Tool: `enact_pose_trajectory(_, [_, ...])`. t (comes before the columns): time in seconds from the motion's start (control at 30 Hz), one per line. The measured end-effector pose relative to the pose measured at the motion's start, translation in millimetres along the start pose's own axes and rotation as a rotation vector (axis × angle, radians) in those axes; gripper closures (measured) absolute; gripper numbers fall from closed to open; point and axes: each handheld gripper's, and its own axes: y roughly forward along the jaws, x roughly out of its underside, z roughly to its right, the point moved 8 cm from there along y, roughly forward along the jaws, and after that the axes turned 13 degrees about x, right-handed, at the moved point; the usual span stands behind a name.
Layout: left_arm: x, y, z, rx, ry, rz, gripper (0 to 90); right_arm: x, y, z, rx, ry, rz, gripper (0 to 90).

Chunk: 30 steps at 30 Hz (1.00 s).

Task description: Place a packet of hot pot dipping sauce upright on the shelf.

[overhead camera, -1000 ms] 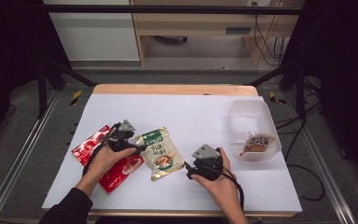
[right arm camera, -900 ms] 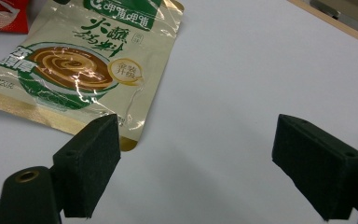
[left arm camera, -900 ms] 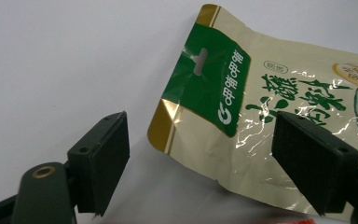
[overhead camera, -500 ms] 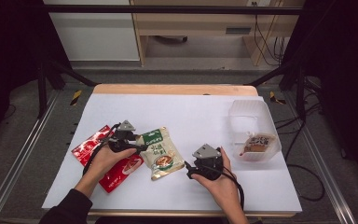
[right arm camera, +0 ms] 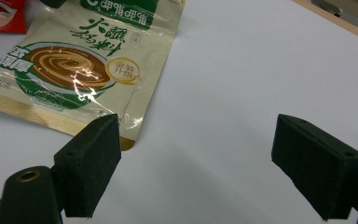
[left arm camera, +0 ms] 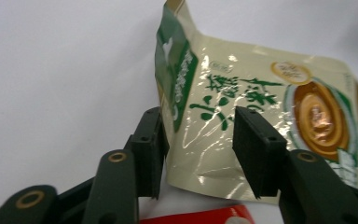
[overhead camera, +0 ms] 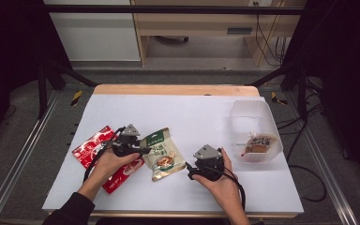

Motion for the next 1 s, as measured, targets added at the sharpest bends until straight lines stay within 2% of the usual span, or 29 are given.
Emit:
enact_pose_trajectory(0.17, [1.2, 2.7, -3.9, -0.035, -0.015, -0.005, 65.7, 0.3, 0.7, -0.4, 0.003, -0.006, 0.002, 16.3])
enact_pose_trajectory(0.27, [2.7, 3.8, -6.6, -0.081, -0.009, -0.028, 74.6, 0.3, 0.9, -1.1, 0.0, -0.004, 0.0, 16.3])
enact_pose_trajectory(0.33, [2.7, 4.0, -8.0, -0.098, -0.018, -0.026, 79.8, 0.2, 0.8, -1.0, 0.001, -0.007, 0.001, 16.3])
enact_pose_trajectory(0.4, [1.4, 4.4, -8.1, -0.093, -0.027, -0.013, 85.7, 0.1, 0.7, -0.4, 0.002, -0.006, 0.002, 16.3])
enact_pose_trajectory(0.43, [1.2, 4.2, -7.6, -0.097, -0.018, -0.015, 87.8, 0.3, 0.8, 0.1, 0.005, -0.004, 0.0, 16.3])
enact_pose_trajectory(0.7, [-5.4, -3.3, 2.0, -0.1, 0.044, -0.012, 90.0, -0.2, -0.1, 3.8, 0.013, -0.001, 0.006, 16.2])
enact_pose_trajectory(1.0, [-21.2, -19.7, 21.1, -0.102, 0.113, 0.036, 90.0, -1.1, -2.5, 8.4, 0.023, -0.014, 0.011, 16.0])
